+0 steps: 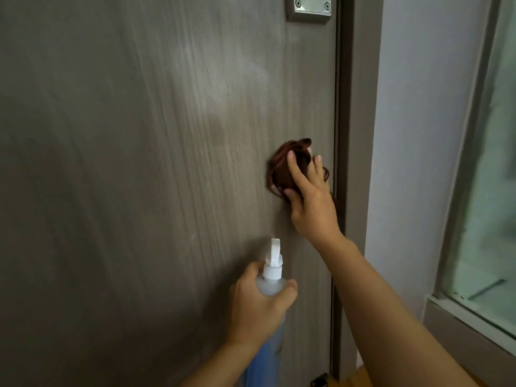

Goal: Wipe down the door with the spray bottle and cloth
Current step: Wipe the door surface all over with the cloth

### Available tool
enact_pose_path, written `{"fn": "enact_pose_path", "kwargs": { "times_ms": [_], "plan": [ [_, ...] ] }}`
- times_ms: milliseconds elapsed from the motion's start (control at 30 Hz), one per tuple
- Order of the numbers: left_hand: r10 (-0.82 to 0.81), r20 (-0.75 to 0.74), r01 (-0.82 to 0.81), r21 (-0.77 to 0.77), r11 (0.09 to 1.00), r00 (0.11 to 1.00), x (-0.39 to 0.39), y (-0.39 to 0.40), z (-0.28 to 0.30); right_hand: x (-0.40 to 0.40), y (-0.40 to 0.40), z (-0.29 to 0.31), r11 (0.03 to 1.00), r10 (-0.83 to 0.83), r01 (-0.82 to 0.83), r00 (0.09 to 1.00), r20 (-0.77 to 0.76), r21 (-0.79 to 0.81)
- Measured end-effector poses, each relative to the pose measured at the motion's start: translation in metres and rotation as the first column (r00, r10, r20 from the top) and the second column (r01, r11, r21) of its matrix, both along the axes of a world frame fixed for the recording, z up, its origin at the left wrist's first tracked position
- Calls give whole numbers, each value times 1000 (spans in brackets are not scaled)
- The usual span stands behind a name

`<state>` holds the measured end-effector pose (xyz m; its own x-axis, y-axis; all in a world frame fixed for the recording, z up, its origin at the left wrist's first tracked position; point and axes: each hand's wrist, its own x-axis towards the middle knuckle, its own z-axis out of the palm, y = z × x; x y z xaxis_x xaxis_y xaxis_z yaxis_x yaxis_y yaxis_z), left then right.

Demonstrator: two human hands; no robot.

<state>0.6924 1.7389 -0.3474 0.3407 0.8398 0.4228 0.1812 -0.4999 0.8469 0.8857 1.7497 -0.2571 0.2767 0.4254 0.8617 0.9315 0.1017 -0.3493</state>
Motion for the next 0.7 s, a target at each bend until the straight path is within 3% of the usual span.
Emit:
{"fn": "enact_pose_path", "kwargs": {
  "times_ms": [700],
  "plan": [
    [58, 174, -69, 56, 996, 983, -29, 2, 7, 1, -2, -1, 1000, 10, -10, 1000, -9, 15]
  ]
}}
